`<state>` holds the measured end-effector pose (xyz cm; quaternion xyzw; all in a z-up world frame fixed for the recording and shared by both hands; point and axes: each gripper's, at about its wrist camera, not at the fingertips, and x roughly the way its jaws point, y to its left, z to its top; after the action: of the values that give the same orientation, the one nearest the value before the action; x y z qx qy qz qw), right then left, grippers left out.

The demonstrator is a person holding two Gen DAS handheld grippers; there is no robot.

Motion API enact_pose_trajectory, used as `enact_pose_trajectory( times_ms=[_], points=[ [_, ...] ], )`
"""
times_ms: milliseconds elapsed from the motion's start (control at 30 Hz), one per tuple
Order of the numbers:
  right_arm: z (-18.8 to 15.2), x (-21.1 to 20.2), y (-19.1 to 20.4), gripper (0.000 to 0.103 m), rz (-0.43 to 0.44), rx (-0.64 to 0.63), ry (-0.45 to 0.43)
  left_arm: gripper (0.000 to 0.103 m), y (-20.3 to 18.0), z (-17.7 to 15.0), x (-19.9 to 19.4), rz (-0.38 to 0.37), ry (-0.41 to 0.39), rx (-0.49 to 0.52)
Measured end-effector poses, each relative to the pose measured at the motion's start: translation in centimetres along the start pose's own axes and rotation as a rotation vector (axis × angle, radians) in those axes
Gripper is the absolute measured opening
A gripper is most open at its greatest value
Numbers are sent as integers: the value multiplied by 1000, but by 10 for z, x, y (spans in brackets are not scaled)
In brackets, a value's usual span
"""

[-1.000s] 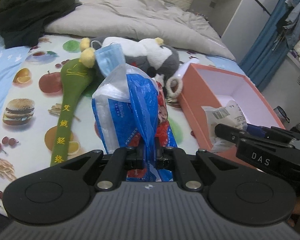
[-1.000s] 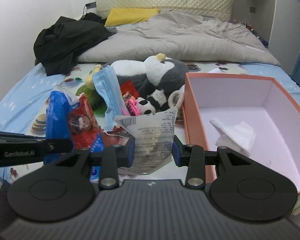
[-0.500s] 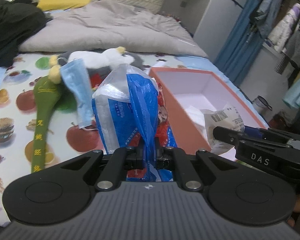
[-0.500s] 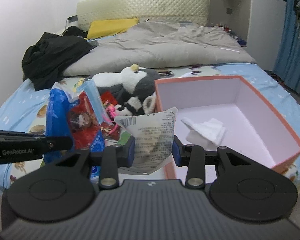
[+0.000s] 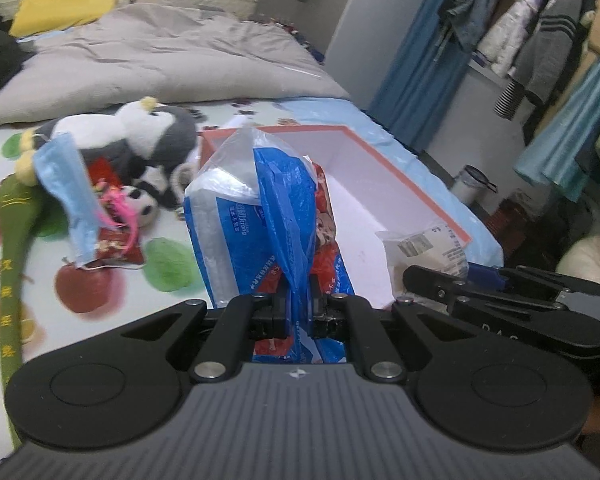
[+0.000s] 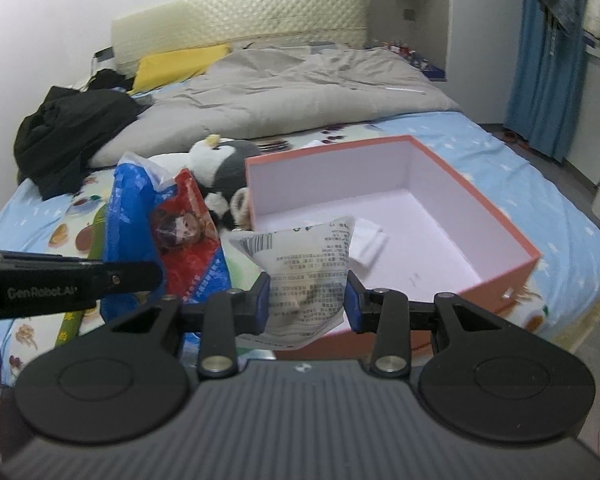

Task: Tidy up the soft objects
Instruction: 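Lift the blue bag with the left gripper while the right carries the packet toward the box, then lower the blue bag and clear packet into the pink box and open both grippers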

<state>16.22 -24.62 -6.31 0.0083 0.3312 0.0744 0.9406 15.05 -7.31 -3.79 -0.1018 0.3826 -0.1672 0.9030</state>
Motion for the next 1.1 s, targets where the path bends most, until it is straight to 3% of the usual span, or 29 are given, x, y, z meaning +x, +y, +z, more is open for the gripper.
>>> enact_pose_trajectory(
  times_ms=[300, 567, 900, 1100],
  points=[
    [7, 10, -34, 41, -18, 40, -18, 8, -28, 27, 34, -47, 14, 63],
    [26, 43, -60, 41, -29, 63, -14, 8, -39, 61, 83, -54, 43, 101],
    [41, 109, -92, 41, -39, 92, 90, 8, -40, 109, 160, -51, 108, 121],
    [43, 141, -108, 41, -23, 125, 175, 8, -30, 121, 202, -36, 188, 99]
  ],
)
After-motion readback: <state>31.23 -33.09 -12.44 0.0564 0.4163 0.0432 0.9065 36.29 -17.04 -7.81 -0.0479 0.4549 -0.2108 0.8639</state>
